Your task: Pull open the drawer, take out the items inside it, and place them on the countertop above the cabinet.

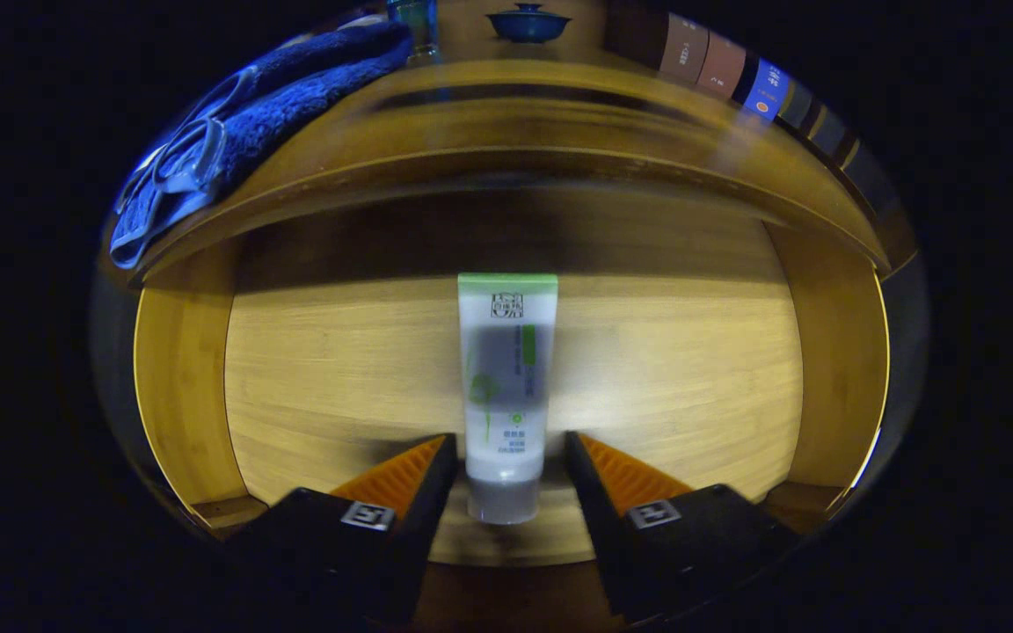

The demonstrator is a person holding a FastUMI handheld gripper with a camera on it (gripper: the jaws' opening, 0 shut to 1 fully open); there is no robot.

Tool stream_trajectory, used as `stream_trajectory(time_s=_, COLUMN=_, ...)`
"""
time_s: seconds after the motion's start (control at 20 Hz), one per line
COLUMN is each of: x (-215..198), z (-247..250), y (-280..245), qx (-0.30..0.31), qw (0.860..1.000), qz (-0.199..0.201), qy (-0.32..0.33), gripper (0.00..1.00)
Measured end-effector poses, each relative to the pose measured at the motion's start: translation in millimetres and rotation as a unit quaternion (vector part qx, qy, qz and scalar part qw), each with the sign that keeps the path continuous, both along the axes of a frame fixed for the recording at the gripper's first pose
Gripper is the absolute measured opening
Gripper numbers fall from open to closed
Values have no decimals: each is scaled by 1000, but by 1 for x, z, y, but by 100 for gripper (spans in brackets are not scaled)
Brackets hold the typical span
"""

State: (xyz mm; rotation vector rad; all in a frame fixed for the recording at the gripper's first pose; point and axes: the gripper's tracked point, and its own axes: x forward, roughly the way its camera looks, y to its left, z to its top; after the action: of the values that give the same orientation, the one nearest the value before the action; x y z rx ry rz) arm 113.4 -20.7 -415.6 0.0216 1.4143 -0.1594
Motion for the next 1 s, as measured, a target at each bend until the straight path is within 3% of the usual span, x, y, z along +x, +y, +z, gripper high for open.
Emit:
stream_trajectory(time_s=0.05, x=3, z=10, y=1, qx=-4, qw=1000, qz=5, qy=-2, gripper=52)
stream_trajectory(time_s=0.3, x=-4, z=10, y=3, qx=2, qw=1000, qz=14, qy=-2, gripper=39)
stream_trajectory(time_s=0.75, x=-29, z=115, y=13, qx=35, qw=993, qz=28, qy=-112, gripper=39)
stream_trajectory(time_s=1.0, x=14, z=160, y=6, qx=29, qw=982, qz=33, qy=-186, gripper=39)
